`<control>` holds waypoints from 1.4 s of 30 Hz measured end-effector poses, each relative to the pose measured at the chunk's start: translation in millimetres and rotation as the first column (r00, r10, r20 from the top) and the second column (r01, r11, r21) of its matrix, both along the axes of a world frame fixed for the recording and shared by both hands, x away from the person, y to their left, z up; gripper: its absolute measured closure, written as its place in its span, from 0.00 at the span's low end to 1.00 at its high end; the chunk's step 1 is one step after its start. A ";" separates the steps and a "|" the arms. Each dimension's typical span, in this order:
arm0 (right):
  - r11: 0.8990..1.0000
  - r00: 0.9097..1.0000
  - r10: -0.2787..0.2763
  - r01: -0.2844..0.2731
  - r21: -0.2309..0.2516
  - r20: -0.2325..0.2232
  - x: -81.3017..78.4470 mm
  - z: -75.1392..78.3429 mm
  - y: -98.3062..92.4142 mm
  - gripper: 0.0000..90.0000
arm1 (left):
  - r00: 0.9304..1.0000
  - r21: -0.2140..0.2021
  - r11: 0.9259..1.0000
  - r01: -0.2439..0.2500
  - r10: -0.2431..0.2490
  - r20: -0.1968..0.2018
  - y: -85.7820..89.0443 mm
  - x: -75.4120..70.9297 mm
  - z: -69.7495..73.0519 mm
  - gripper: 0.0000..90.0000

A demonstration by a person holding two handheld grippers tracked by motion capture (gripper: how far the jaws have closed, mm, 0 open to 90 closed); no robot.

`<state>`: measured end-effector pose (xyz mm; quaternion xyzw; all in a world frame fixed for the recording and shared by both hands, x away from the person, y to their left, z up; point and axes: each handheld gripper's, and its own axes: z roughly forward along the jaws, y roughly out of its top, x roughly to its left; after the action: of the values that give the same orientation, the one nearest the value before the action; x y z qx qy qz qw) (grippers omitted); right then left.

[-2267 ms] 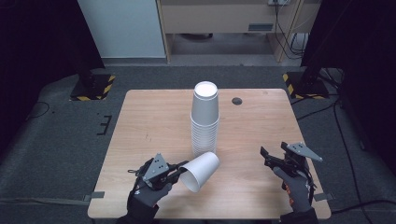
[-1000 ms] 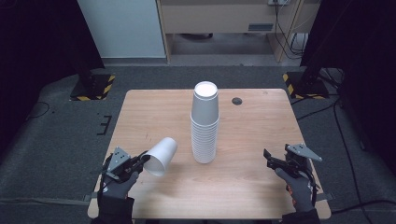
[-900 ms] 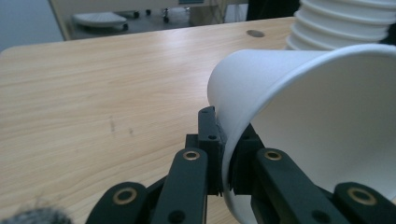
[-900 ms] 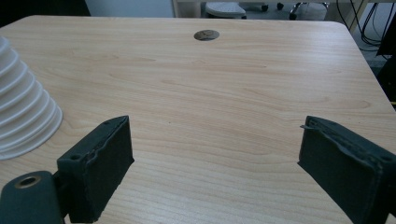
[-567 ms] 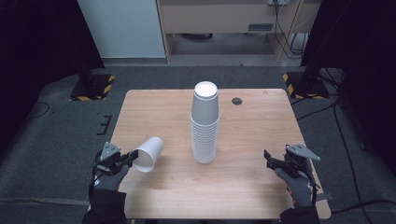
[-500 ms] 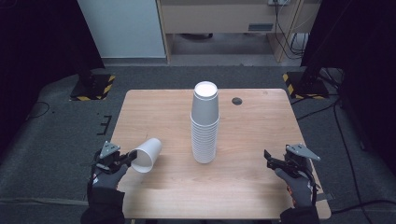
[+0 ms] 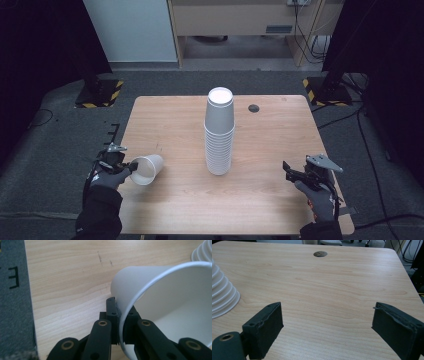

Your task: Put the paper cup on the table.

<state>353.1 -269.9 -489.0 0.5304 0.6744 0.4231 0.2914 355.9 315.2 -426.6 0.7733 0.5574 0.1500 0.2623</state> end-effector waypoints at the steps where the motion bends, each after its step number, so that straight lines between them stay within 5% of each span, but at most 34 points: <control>1: 1.000 1.000 0.000 0.000 0.000 0.000 0.1 0.0 0.1 0.11 | 1.000 0.005 1.000 -0.006 0.006 -0.013 0.1 1.3 2.3 0.95; 8: 1.000 1.000 0.000 0.000 0.003 -0.004 0.1 -0.2 0.1 0.11 | 0.990 0.043 0.999 -0.010 0.016 -0.142 6.7 9.8 14.0 0.95; 14: 1.000 1.000 0.002 -0.002 0.002 -0.006 0.4 -0.5 0.0 0.11 | 0.964 0.076 0.997 -0.031 0.050 -0.259 8.4 14.8 16.7 0.95; 18: 1.000 1.000 0.005 -0.005 0.001 -0.002 0.5 -0.2 0.3 0.11 | 0.949 0.106 0.994 -0.033 0.065 -0.309 5.8 18.1 15.6 0.95; 25: 1.000 1.000 0.006 -0.006 0.002 -0.005 0.8 -0.5 0.5 0.11 | 0.924 0.091 0.994 -0.052 0.083 -0.374 2.7 24.0 11.8 0.95; 29: 1.000 1.000 0.008 -0.008 0.001 -0.007 1.0 -0.8 0.7 0.11 | 0.916 0.087 0.994 -0.063 0.092 -0.391 3.8 26.1 9.7 0.95; 38: 1.000 1.000 0.008 -0.008 0.000 -0.011 1.2 -1.0 0.9 0.11 | 0.919 0.056 0.995 -0.078 0.093 -0.382 5.4 27.0 6.1 0.88; 42: 1.000 1.000 0.007 -0.007 0.001 -0.012 1.3 -1.1 0.9 0.11 | 0.933 0.044 0.995 -0.085 0.095 -0.348 5.3 26.2 5.0 0.78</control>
<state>354.4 -269.0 -490.1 0.5306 0.6779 0.4211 0.2857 382.1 320.4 -421.5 0.7650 0.6277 0.0301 0.1410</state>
